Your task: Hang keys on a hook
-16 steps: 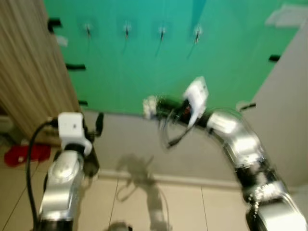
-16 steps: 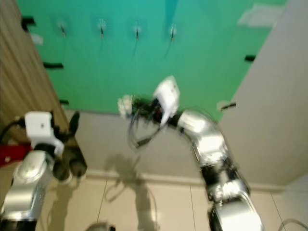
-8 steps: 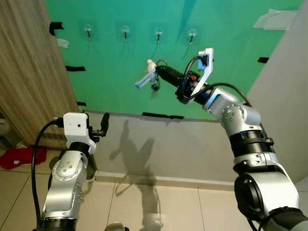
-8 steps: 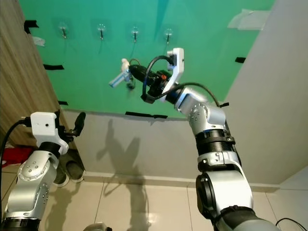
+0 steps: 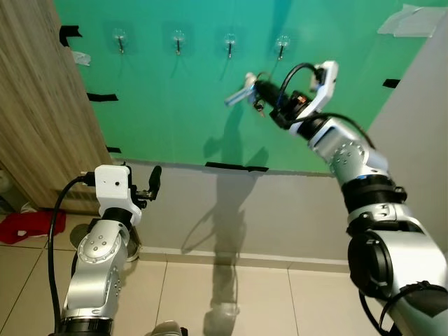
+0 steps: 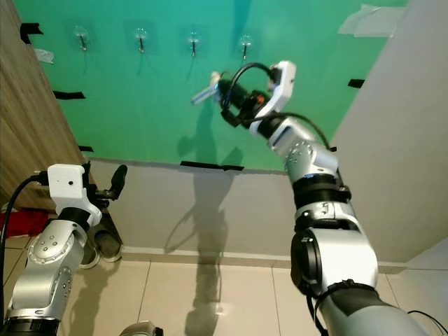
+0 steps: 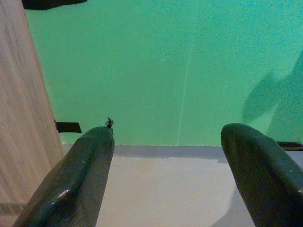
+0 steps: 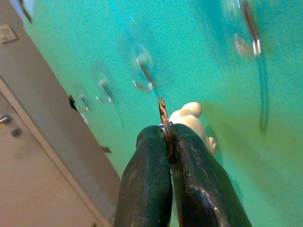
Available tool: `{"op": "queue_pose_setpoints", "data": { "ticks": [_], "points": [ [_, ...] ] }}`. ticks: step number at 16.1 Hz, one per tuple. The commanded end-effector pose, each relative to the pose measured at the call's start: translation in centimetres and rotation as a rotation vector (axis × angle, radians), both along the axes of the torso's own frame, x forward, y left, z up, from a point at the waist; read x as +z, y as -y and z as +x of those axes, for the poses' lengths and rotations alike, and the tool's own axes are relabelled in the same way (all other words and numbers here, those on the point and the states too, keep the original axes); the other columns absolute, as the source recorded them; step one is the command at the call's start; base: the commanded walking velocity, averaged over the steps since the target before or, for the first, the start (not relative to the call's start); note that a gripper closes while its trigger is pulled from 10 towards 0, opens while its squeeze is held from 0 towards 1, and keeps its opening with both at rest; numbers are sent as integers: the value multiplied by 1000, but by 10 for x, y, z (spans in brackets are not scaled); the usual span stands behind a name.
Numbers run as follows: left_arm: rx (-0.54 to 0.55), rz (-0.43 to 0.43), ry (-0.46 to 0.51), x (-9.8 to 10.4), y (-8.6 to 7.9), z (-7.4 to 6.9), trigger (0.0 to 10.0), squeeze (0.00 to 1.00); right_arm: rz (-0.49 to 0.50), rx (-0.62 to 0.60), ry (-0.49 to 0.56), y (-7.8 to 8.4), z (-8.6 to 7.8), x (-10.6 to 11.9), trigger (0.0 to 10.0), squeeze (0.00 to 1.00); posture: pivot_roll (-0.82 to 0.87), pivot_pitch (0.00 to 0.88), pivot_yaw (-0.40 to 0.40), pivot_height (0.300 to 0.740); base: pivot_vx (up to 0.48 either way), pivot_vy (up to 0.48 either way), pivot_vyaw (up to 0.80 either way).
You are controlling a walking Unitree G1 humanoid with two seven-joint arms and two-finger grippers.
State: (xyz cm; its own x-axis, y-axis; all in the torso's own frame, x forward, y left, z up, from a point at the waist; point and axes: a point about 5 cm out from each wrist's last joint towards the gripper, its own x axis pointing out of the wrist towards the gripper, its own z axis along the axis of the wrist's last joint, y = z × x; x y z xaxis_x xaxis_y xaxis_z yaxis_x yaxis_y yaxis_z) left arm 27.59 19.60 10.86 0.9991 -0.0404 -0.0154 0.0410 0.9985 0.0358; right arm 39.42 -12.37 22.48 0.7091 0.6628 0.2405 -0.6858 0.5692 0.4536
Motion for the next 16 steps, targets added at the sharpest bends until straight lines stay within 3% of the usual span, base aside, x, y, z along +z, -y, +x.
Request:
{"op": "queue_pose_setpoints", "data": {
  "ticks": [1, 6, 16],
  "points": [
    [-21, -4, -1, 1, 4, 2, 10000, 0, -20, -39, 81, 7, 4, 18, 10000, 0, 77, 0, -52, 740, 0, 0, 0],
    [-42, -7, -8, -1, 10, 4, 10000, 0, -17, -64, 118, 13, 6, 26, 10000, 0, 66, 0, -48, 740, 0, 0, 0],
    [-60, -8, -11, -1, 12, 6, 10000, 0, 125, -119, -7, 27, 13, 19, 10000, 0, 63, 0, -42, 740, 0, 0, 0]
  ]
}}
